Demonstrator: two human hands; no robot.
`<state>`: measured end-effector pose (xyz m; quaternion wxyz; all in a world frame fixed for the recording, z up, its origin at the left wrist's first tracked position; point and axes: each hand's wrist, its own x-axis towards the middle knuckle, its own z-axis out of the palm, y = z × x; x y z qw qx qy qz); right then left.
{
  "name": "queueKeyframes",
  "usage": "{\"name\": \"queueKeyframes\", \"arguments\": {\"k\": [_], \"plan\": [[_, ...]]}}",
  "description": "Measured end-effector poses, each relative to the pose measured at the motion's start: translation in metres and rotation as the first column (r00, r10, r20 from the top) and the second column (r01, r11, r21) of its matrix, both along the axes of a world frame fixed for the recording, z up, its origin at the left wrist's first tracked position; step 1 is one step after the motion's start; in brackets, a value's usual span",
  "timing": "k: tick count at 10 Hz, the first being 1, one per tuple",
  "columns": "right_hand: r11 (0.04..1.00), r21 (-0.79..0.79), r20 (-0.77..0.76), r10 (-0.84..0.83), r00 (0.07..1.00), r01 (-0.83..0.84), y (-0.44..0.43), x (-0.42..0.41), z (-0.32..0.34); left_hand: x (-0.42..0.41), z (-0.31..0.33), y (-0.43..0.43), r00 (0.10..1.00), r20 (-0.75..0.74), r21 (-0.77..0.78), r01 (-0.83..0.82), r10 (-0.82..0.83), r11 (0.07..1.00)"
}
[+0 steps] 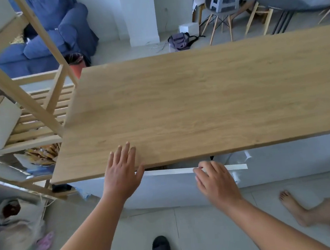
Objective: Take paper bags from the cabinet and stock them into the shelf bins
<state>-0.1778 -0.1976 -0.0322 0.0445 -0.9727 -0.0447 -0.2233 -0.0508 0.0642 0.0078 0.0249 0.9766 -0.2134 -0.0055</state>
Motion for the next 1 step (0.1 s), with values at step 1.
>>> {"name": "queueKeyframes", "arguments": {"k": [1], "plan": [[0.993, 0.12, 0.002, -0.012, 1.0, 0.012, 0.0164, 0.0425, 0.0186, 0.0304, -0.0015, 0.0076, 0.993, -0.119, 0.016, 0.016, -0.014, 1.0]]}}
